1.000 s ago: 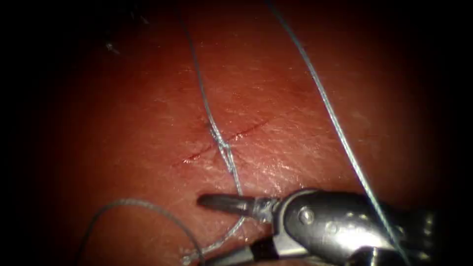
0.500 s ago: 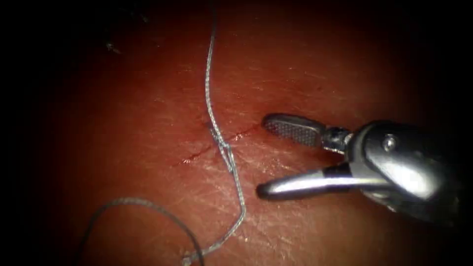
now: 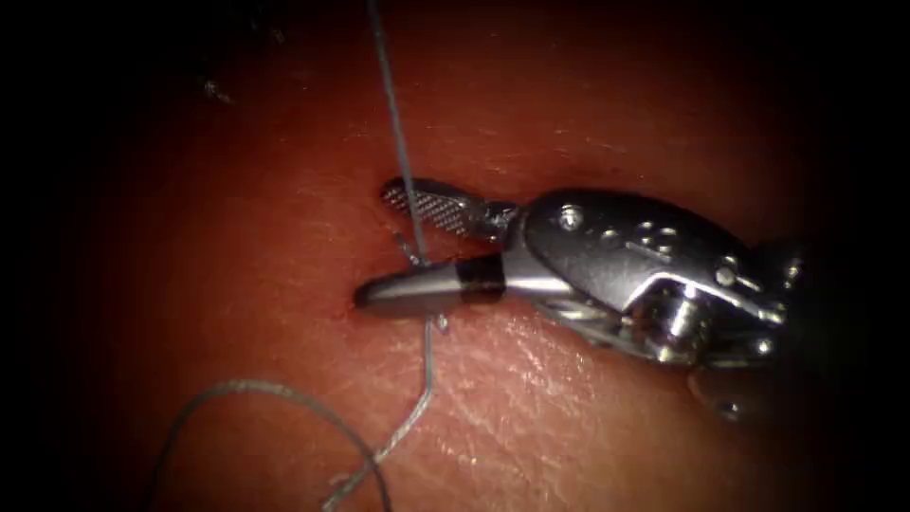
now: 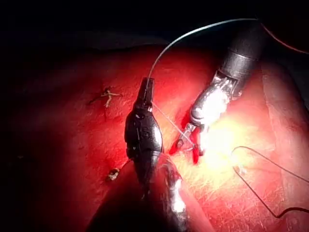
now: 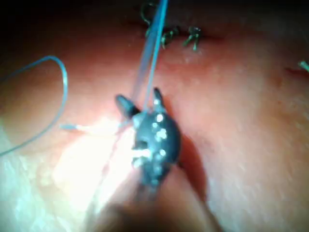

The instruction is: Wound Closure

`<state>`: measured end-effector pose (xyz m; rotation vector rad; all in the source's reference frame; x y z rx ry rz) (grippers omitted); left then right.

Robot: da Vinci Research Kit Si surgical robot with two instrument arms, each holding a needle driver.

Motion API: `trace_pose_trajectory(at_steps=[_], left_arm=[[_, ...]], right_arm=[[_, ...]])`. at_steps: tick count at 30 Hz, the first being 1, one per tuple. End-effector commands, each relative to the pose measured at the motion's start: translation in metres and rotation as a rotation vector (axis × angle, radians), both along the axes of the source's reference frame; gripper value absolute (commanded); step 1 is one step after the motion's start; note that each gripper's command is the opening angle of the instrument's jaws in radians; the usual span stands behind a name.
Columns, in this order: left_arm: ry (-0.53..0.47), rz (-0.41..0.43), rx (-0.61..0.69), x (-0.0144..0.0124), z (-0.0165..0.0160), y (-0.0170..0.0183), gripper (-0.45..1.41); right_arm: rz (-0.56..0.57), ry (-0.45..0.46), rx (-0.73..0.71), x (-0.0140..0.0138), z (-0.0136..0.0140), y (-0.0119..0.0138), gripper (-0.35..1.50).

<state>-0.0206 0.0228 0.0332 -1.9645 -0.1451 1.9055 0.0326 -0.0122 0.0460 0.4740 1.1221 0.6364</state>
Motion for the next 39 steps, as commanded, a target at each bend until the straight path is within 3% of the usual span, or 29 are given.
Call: trace_pose_trajectory(at_steps=[1,19,26,28,29,31,39], left_arm=[[-0.002,0.0,-0.001,-0.0006,0.0007,-0.0002,-0.45],[-0.008,0.009,-0.008,-0.0014,0.001,-0.0009,-0.45],[-0.011,0.013,-0.009,-0.0017,0.0009,-0.001,-0.45],[-0.012,0.013,-0.01,-0.0019,0.001,-0.0011,-0.45],[-0.012,0.014,-0.01,-0.0019,0.001,-0.0011,-0.45],[-0.013,0.015,-0.01,-0.002,0.001,-0.0012,-0.45],[-0.017,0.02,-0.013,-0.0024,0.001,-0.0015,-0.45]], right_arm=[[0.001,0.005,-0.005,0.0008,0.0001,0.0002,1.45],[-0.005,0.008,-0.035,0.0044,0.0014,0.001,1.43],[-0.028,0.038,-0.026,0.0055,0.0008,0.0005,1.18],[-0.035,0.045,-0.023,0.0056,0.0006,0.0004,0.98],[-0.059,0.062,-0.014,0.0056,0.0006,0.0003,0.44],[-0.065,0.078,-0.036,0.0056,0.0006,0.0003,-0.35],[-0.098,0.121,-0.102,0.0056,-0.0006,0.001,-0.35]])
